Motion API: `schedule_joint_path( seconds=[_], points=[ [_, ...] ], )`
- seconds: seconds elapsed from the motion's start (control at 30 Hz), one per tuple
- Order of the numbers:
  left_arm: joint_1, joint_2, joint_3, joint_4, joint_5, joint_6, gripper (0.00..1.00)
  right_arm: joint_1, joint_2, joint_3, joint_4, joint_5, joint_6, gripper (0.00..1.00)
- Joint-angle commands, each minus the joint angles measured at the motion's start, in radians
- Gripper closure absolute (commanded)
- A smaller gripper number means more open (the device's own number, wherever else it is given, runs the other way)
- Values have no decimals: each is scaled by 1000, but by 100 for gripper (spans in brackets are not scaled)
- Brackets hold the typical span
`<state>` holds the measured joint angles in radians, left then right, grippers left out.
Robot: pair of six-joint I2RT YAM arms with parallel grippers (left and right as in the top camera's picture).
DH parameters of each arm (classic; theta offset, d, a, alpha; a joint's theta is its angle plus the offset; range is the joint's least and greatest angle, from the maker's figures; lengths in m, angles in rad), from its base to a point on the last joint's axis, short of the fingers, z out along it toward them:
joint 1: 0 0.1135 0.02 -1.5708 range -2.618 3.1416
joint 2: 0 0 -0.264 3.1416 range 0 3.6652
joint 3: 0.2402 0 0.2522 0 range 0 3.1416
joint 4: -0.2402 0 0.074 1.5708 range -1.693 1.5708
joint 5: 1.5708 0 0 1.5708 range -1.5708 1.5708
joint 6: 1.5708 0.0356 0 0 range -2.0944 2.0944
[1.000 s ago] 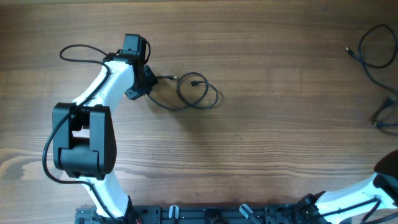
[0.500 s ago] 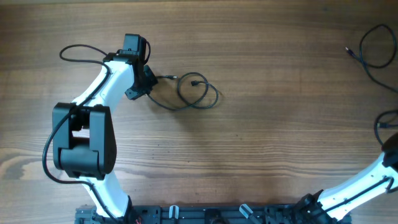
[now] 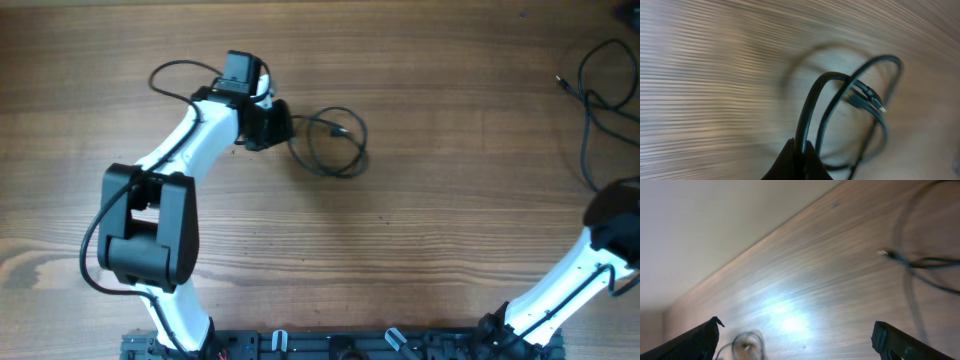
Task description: Untangle cables
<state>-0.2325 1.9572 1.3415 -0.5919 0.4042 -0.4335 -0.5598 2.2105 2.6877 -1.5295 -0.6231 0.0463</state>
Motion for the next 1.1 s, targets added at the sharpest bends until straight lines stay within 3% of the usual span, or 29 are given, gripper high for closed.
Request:
schedule_joint_path(
  seconds=[0.0, 0.07, 0.17, 0.27, 0.43, 0.6, 0.8, 1.07],
  points=[
    [-63, 6, -2, 34, 155, 31, 93, 96, -5, 7, -19, -48, -73, 0],
    [-77, 6, -2, 59, 142, 30, 67, 147, -5, 7, -29, -43, -72, 0],
    [-53, -1, 26, 47, 126, 32, 40, 232, -3, 6, -51, 19, -70, 0],
    [0, -31, 90, -54, 61, 38, 29, 320, 4, 6, -79, 102, -70, 0],
    [105, -143, 185, -223, -116, 37, 27, 448, 11, -62, -79, 166, -75, 0],
    [241, -280, 191, -271, -118, 22, 27, 572, 11, -275, -54, 190, -148, 0],
    [264, -281, 190, -296, -118, 22, 23, 681, 11, -548, 88, 232, -151, 0],
    [264, -281, 190, -297, -146, 22, 21, 859, 11, -711, 230, 473, -152, 1]
  ],
)
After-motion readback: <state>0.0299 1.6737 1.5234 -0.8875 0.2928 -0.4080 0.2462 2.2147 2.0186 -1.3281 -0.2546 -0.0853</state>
